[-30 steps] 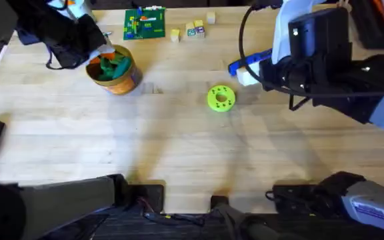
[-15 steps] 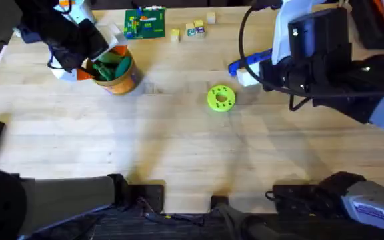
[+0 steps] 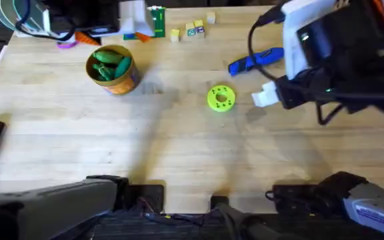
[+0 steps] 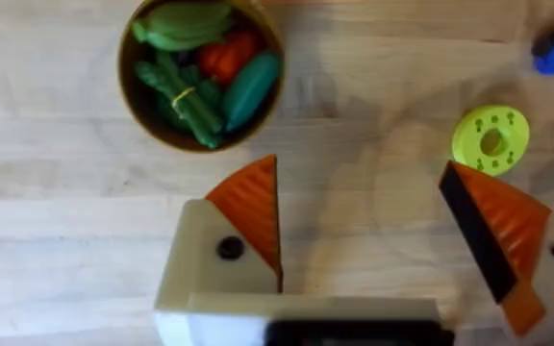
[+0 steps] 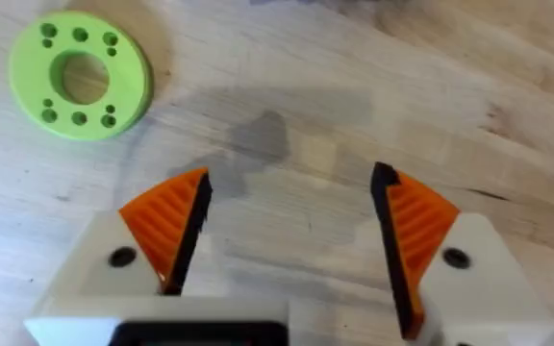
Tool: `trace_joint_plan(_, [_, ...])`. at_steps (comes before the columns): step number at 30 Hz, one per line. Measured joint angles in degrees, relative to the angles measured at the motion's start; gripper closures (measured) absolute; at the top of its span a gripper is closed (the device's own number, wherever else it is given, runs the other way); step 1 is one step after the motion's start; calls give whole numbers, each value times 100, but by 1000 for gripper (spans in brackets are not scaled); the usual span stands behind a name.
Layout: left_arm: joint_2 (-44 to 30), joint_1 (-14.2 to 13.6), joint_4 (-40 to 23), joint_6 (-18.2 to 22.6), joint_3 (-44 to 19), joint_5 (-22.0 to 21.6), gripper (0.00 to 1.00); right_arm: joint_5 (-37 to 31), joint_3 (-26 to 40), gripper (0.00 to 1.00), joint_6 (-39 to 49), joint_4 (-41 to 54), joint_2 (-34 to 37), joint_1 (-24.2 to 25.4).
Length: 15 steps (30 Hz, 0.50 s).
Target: Pick up the gripper from the table and insert it into the empty holder that is missing its gripper. Then pick up a screw, insert it into the mounting hole, and use the screwdriver to tighten it. Finally, clean up the table by picking up the vegetable and placing it into the bucket.
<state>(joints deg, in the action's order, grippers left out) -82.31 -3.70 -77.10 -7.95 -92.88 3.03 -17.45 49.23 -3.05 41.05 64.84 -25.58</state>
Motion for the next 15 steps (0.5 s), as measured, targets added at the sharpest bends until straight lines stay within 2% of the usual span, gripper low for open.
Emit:
trace_joint_plan(5, [401,-1078,12,649,-29,-262,9,1,1038,9,-106,1507,-560,-2])
trace_joint_plan(7, [529,-1418,-7,821,-29,-322,9,0,1349,9,-222,1974,-761,-2])
trace_joint_plan(11, [702,-1875,-90,1007,-31,-403,9,44,1631,9,-451,2340,-1197,-2])
trace_joint_plan(15, [737,-2034,-338,1081,-35,-440,9,73,1640,9,-556,2412,-1582,0])
